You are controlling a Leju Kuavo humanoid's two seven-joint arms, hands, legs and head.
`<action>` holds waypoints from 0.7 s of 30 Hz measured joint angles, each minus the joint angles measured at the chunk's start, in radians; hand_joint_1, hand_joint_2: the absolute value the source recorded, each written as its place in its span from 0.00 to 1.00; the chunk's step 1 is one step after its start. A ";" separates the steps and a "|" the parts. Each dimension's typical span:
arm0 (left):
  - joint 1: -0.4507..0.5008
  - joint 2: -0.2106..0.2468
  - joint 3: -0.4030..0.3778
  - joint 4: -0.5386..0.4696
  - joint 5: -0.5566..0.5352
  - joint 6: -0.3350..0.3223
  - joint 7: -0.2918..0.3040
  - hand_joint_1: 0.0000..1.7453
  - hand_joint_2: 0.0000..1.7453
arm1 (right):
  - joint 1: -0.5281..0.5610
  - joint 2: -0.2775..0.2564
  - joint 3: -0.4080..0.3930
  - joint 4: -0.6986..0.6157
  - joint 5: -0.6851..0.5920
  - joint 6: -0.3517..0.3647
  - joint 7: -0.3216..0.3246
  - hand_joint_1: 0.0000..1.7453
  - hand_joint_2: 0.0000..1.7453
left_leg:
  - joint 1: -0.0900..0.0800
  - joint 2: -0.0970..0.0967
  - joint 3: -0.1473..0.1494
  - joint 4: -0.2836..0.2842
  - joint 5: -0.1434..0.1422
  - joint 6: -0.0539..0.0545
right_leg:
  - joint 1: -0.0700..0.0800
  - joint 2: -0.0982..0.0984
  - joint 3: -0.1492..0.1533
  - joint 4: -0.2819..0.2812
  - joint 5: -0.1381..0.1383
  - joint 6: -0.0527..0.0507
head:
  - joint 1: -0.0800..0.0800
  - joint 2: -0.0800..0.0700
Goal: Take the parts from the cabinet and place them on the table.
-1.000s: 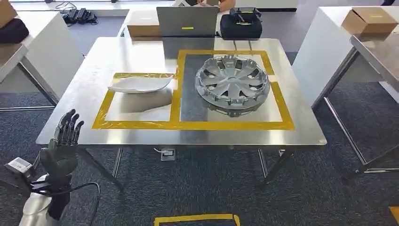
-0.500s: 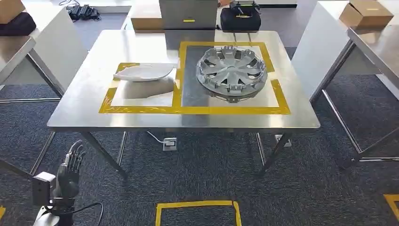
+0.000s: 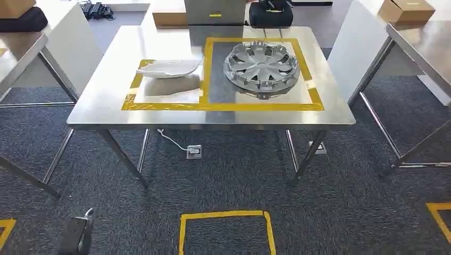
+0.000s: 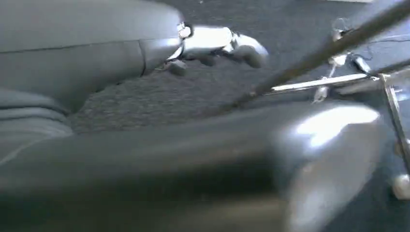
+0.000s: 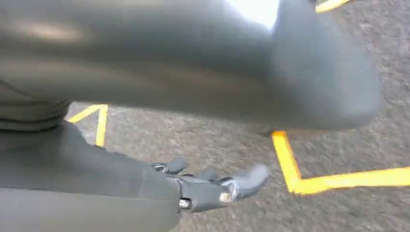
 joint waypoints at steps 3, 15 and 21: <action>0.001 0.000 0.000 0.075 -0.001 0.007 0.048 0.00 0.00 | 0.010 0.000 0.000 0.000 0.005 0.001 0.003 0.00 0.00 | 0.004 0.004 -0.047 0.000 0.039 0.019 | -0.005 0.001 -0.049 0.131 -0.164 0.015 | 0.009 0.000; 0.041 -0.030 0.010 0.202 -0.033 0.023 0.204 0.00 0.00 | 0.006 -0.007 0.015 0.000 0.024 0.012 0.002 0.00 0.00 | -0.002 0.006 -0.152 0.002 0.160 -0.016 | 0.016 0.002 0.190 -0.030 -0.170 -0.037 | 0.018 0.000; 0.048 -0.041 0.016 0.223 -0.053 -0.019 0.287 0.00 0.00 | 0.007 -0.006 0.019 0.000 0.033 0.017 0.002 0.00 0.00 | 0.005 -0.001 -0.216 0.278 -0.074 -0.040 | 0.007 -0.006 0.104 -0.031 -0.094 -0.052 | 0.008 0.000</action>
